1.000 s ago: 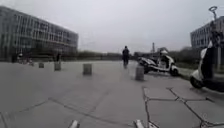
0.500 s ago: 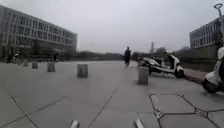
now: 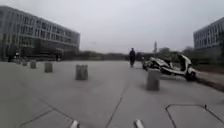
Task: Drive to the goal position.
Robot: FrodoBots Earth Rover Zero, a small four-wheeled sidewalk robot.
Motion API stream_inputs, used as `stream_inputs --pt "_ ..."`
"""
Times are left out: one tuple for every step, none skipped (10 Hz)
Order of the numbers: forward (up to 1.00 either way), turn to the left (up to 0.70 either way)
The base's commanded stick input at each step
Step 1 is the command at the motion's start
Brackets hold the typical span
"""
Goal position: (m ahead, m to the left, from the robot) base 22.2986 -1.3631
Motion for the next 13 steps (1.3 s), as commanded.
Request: stream_inputs --pt "1.00 0.02" --pt "1.00 0.02" --pt "1.00 0.02" --pt "1.00 -0.20" --pt "1.00 -0.38" --pt "1.00 -0.38" --pt "1.00 -0.38" --pt "1.00 -0.38" --pt "1.00 -0.38" --pt "1.00 -0.36" --pt "1.00 -0.12" --pt "1.00 0.02" --pt "1.00 0.02"
